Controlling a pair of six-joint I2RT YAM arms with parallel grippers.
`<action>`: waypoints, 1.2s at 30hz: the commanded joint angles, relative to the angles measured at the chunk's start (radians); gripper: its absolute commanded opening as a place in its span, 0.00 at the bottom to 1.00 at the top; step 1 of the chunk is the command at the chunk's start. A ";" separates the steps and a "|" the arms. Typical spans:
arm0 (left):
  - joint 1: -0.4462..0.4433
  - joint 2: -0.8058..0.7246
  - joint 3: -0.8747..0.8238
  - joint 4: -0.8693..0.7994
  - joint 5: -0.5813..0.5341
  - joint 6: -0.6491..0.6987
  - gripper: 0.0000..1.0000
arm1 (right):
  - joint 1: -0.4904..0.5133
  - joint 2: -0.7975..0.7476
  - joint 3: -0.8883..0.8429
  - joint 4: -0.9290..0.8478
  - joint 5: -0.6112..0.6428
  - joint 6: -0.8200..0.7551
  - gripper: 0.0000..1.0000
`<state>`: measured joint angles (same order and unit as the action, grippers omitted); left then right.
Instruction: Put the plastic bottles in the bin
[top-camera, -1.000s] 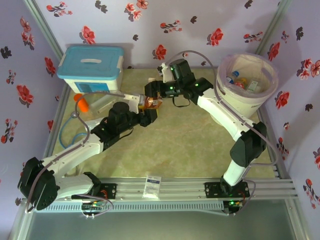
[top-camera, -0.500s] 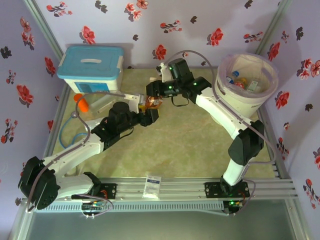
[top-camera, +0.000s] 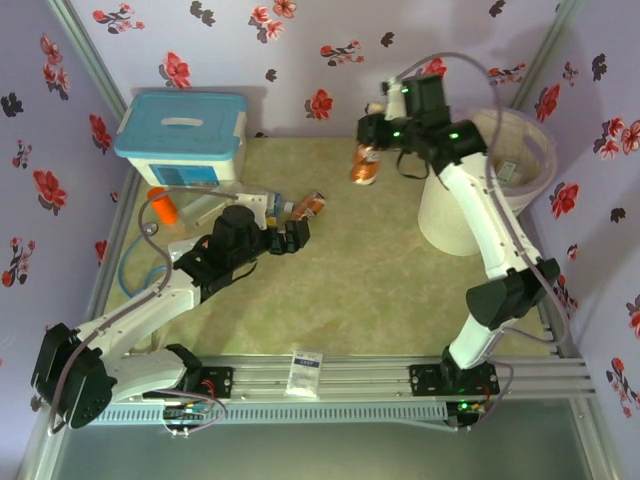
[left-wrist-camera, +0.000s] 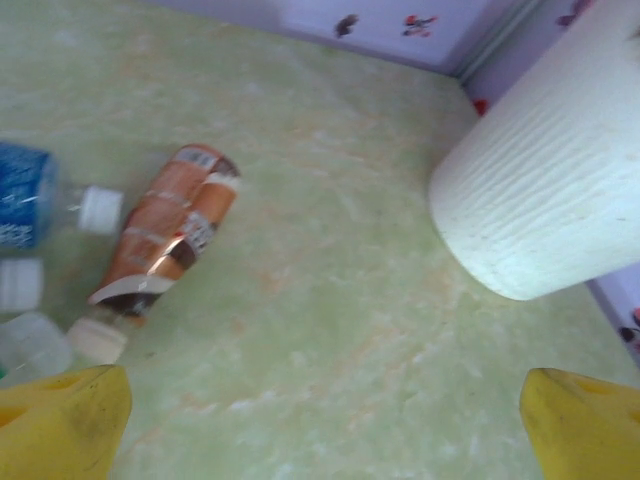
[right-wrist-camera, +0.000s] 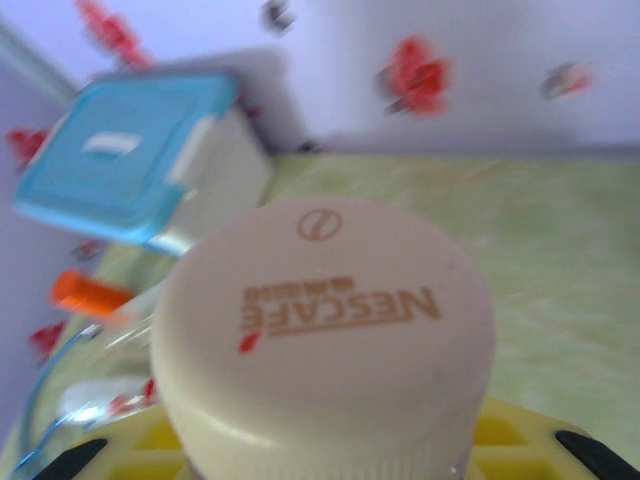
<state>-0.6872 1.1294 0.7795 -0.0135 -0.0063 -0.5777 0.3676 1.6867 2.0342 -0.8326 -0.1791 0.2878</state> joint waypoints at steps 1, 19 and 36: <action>0.022 -0.015 0.010 -0.120 -0.083 -0.044 1.00 | -0.109 -0.093 0.054 -0.061 0.095 -0.045 0.33; 0.106 -0.025 -0.013 -0.255 -0.146 -0.149 1.00 | -0.517 -0.242 -0.159 0.041 0.269 -0.087 0.29; 0.147 -0.074 0.069 -0.585 -0.311 -0.016 1.00 | -0.530 -0.055 -0.303 -0.002 0.306 -0.134 0.33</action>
<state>-0.5484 1.0733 0.8204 -0.5369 -0.2577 -0.6407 -0.1574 1.5990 1.7302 -0.8089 0.1215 0.1768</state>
